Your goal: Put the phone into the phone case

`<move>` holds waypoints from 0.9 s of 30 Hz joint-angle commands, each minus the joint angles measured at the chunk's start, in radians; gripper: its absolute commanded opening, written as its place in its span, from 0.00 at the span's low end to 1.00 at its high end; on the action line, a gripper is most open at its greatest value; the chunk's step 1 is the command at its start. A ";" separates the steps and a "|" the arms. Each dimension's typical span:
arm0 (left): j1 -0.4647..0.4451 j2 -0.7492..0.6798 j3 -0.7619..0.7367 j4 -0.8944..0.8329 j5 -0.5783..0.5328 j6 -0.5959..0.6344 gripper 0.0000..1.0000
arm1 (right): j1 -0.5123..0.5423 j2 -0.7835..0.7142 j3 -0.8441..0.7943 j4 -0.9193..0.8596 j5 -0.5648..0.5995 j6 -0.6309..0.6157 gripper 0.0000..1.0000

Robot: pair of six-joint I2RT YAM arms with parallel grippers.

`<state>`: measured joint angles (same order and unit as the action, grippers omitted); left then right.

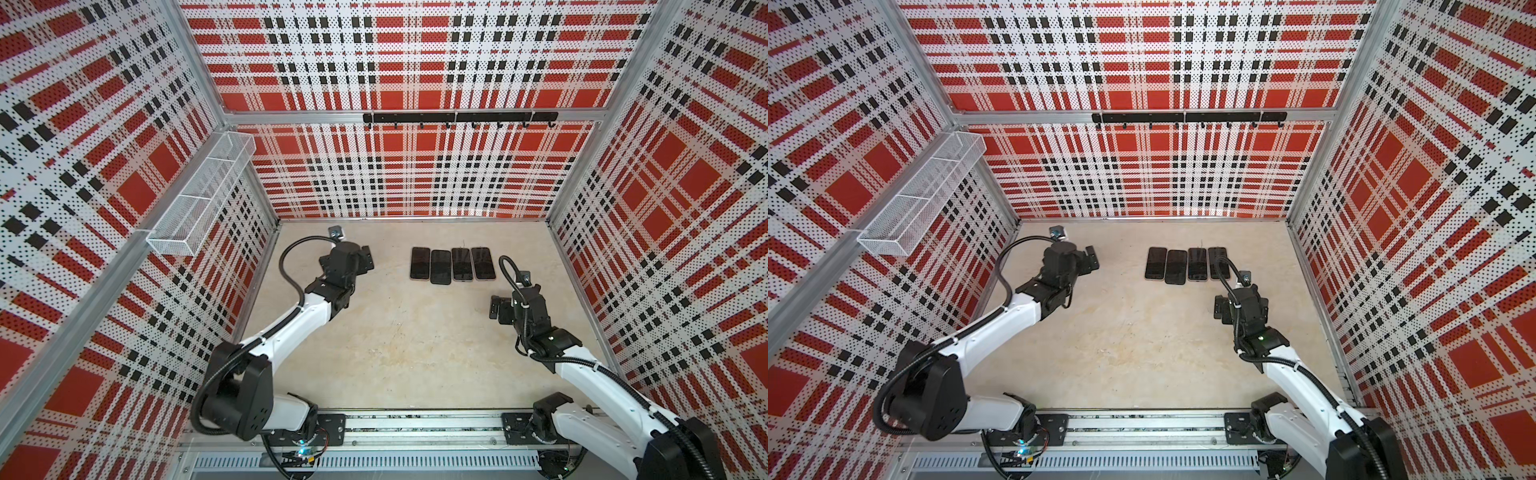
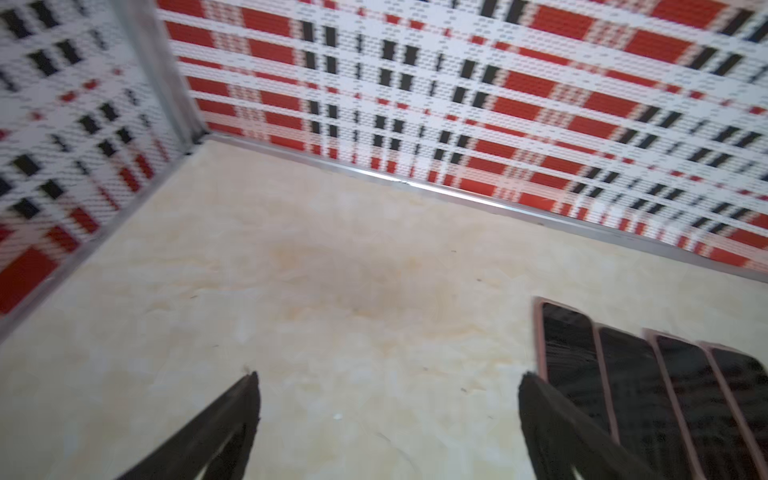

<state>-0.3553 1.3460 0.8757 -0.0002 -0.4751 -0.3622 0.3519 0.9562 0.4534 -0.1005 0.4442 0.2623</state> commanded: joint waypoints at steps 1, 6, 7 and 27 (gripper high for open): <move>0.045 -0.091 -0.124 0.080 -0.087 0.034 0.98 | -0.012 -0.005 -0.082 0.247 0.126 -0.088 1.00; 0.092 -0.185 -0.304 0.237 -0.147 0.079 0.98 | -0.022 0.014 -0.174 0.425 0.166 -0.144 1.00; 0.099 -0.190 -0.334 0.280 -0.152 0.089 0.98 | -0.025 0.023 -0.189 0.457 0.178 -0.149 1.00; 0.308 0.157 -0.492 0.986 0.010 0.282 0.98 | -0.117 0.338 -0.213 0.995 0.057 -0.231 1.00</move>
<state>-0.0574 1.4780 0.3656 0.8845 -0.5133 -0.1326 0.2504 1.2606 0.2127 0.7689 0.5407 0.0631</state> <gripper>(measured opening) 0.982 0.998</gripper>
